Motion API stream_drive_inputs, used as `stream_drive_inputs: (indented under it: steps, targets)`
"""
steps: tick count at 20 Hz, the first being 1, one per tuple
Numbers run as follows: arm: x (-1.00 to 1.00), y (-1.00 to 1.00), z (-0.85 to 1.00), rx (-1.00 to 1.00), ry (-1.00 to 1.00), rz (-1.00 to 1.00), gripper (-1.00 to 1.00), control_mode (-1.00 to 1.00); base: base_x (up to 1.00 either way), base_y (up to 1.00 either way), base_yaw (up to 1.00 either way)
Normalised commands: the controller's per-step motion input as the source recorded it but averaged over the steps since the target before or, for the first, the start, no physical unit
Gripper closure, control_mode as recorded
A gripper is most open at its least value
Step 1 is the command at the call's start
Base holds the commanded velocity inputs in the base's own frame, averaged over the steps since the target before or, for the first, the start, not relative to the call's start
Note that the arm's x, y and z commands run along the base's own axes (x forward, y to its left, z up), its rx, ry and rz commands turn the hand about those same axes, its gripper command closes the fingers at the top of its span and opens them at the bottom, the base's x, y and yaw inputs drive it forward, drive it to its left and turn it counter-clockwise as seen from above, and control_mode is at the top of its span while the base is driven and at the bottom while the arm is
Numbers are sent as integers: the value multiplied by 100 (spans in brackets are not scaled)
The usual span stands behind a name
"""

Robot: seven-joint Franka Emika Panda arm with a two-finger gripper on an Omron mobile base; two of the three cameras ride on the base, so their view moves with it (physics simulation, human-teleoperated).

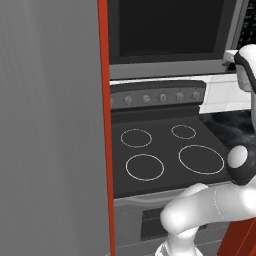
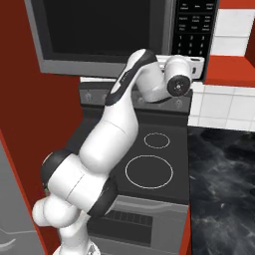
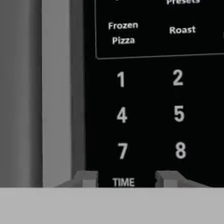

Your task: Close the microwave door.

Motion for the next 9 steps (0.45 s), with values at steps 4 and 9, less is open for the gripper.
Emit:
stream_drive_inputs:
  steps: [4,9]
  targets:
    - [32,0,0,0,0,0,-100,-100,0,0,0]
    - [0,0,0,0,0,0,-100,-100,0,0,0]
